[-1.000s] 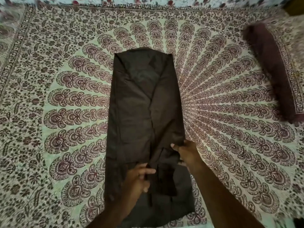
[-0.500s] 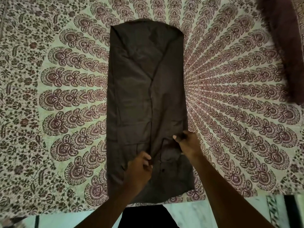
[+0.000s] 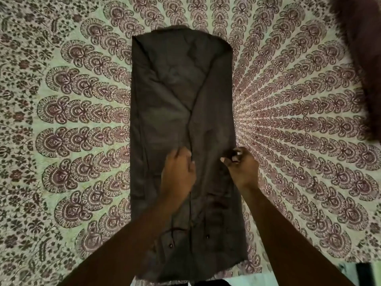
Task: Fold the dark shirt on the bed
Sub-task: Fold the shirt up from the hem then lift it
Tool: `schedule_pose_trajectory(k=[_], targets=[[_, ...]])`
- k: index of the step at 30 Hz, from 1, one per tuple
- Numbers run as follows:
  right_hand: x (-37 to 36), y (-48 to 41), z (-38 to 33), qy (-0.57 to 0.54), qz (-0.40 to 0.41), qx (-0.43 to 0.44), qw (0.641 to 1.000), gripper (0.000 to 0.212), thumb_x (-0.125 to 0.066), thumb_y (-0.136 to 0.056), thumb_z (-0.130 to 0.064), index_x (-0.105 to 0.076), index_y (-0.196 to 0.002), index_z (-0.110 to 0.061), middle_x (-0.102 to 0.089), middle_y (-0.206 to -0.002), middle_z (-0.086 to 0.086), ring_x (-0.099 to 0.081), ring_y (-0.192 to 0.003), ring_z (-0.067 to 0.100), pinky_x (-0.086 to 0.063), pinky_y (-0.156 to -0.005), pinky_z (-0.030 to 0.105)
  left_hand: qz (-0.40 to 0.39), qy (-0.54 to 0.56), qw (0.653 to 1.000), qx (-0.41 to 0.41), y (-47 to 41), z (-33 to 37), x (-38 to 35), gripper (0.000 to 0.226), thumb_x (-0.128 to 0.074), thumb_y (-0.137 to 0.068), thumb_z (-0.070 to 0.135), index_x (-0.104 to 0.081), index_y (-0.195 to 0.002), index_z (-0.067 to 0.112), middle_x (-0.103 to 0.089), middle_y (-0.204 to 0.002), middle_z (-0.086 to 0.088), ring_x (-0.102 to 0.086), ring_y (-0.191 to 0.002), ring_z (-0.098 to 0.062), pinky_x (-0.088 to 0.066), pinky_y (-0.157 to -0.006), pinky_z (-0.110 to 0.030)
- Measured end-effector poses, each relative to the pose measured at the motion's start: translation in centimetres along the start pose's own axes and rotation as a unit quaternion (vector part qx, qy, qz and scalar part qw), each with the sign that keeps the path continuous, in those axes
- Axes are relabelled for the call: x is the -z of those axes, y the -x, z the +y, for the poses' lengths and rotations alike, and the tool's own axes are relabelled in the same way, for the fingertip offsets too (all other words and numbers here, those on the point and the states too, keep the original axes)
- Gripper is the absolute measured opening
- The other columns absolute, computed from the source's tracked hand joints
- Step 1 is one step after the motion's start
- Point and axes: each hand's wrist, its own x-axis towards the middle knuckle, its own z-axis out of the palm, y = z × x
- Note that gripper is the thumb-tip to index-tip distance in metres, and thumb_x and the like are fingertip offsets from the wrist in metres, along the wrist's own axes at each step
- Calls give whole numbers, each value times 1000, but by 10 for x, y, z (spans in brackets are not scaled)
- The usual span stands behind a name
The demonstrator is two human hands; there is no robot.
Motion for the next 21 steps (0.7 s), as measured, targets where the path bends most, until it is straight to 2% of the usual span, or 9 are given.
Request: schedule_pose_trajectory(k=[3, 5, 7, 9, 11, 12, 16, 19, 21], targets=[[-10, -45, -21, -43, 32, -8, 999, 42, -88, -78, -12, -67, -115, -6, -69, -89, 6, -66, -87, 21, -48, -81, 20, 52, 17, 998, -17, -74, 19, -2, 32, -68, -90, 22, -58, -119, 15, -57, -122, -9, -52, -119, -32, -51, -92, -49], [-18, -76, -34, -58, 50, 2, 997, 42, -90, -76, -18, -71, -113, -10, -73, -95, 7, -70, -96, 27, -54, -94, 33, 33, 12, 999, -15, -118, 32, -3, 45, -71, -90, 30, -52, -129, 18, -57, -129, -7, -50, -125, -31, -51, -97, -50], [-24, -103, -49, -78, 48, 4, 996, 41, -90, -76, -20, -73, -112, -10, -76, -103, 7, -71, -98, 25, -56, -97, 38, -3, -3, 1000, 7, -150, 38, -7, 55, -75, -88, 38, -48, -133, 21, -60, -131, -5, -53, -126, -29, -51, -98, -49], [-24, -122, -63, -109, 47, 19, 993, 39, -89, -78, -21, -73, -111, -9, -77, -103, 6, -72, -92, 20, -58, -92, 32, -12, 3, 999, 44, -165, 38, -8, 51, -77, -86, 39, -53, -129, 25, -65, -123, -6, -60, -119, -30, -53, -95, -45], [-23, -138, -77, -135, 37, 37, 989, 31, -86, -82, -17, -72, -108, -6, -75, -98, 4, -71, -81, 12, -56, -77, 16, 17, 28, 997, 66, -166, 37, -6, 35, -77, -88, 37, -62, -117, 25, -68, -112, -7, -64, -111, -30, -55, -90, -41], [-23, -145, -84, -157, 28, 37, 987, 28, -84, -84, -15, -71, -107, -6, -75, -96, 5, -71, -79, 12, -55, -73, 14, 33, 33, 996, 70, -164, 39, -3, 25, -75, -90, 36, -66, -111, 25, -70, -107, -6, -64, -108, -30, -55, -87, -40], [-22, -173, -109, -152, 14, 40, 987, 32, -86, -83, -22, -70, -109, -10, -77, -101, 8, -74, -94, 22, -59, -88, 31, 46, -14, 997, 63, -153, 36, 1, 16, -62, -98, 31, -72, -108, 23, -73, -104, -10, -64, -106, -36, -51, -78, -40], [-24, -195, -128, -150, 14, 63, 987, 33, -89, -78, -12, -64, -100, -15, -71, -87, 1, -69, -87, 19, -56, -86, 30, 27, -35, 998, 39, -157, 25, -1, 18, -60, -99, 24, -73, -108, 17, -69, -107, -15, -66, -100, -39, -52, -80, -42], [-26, -208, -145, -125, 25, 90, 988, 39, -90, -77, -14, -66, -108, -14, -68, -87, -2, -66, -85, 15, -52, -85, 24, 21, -33, 998, 42, -163, 20, -4, 20, -61, -97, 21, -73, -110, 14, -67, -111, -16, -66, -102, -39, -53, -85, -41]])
